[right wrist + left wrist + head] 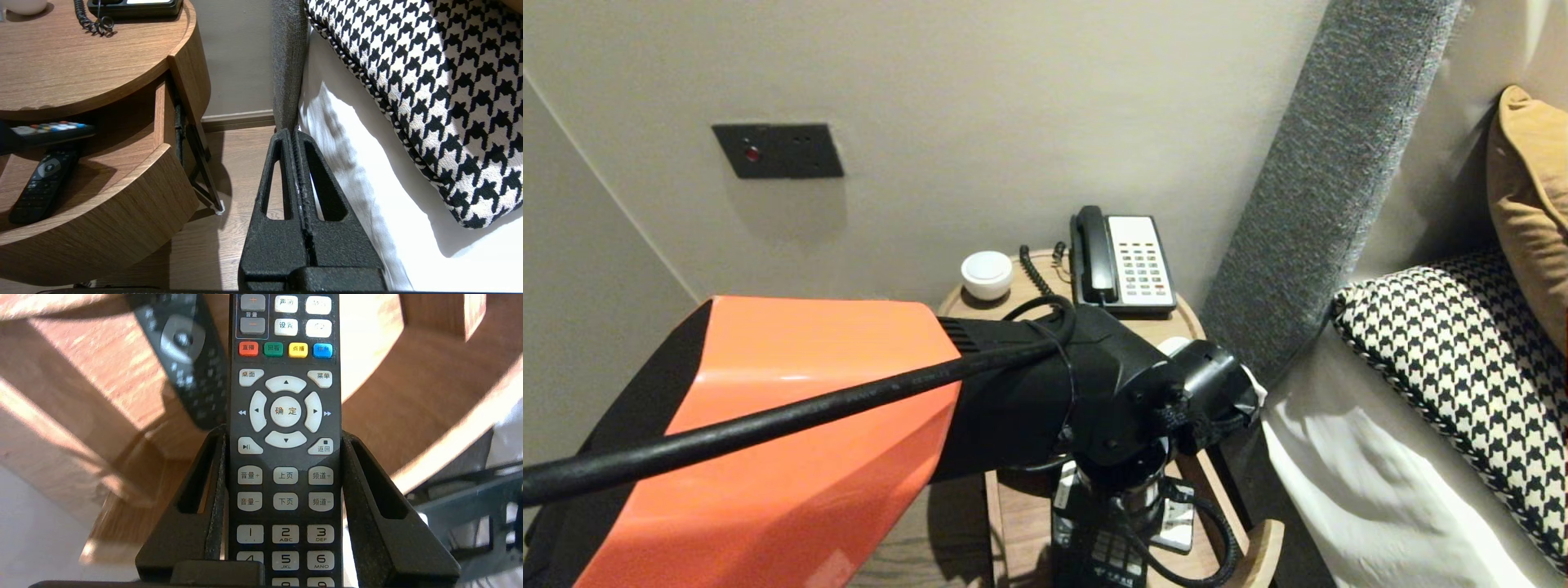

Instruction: Put the remote controls on the table in the drawer one by one

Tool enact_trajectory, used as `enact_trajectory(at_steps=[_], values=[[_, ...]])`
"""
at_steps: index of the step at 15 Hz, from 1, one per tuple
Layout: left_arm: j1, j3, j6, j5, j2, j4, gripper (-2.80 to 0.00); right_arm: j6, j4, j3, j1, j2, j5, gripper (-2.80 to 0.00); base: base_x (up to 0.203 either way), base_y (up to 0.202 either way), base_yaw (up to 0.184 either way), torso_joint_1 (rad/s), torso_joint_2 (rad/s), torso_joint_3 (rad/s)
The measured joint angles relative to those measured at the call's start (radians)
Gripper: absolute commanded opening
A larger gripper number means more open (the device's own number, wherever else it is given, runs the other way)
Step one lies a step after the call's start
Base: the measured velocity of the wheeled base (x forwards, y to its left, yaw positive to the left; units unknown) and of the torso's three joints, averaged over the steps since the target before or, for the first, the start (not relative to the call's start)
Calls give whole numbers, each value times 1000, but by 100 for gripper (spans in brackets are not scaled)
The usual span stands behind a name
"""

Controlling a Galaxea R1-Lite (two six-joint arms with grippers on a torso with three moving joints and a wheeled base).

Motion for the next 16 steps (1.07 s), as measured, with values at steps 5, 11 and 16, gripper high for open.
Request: enact_trajectory(at_steps=[5, 11, 16], values=[[17, 0, -4, 5, 30, -56, -280, 0, 0, 0, 0, 0, 0, -280, 0, 0, 0, 0, 0, 0], [18, 0, -9, 105, 72, -174, -280, 0, 0, 0, 0, 0, 0, -280, 0, 0, 0, 0, 0, 0], [13, 2, -54, 191, 94, -220, -280, 0, 0, 0, 0, 0, 0, -280, 0, 0, 0, 0, 0, 0]])
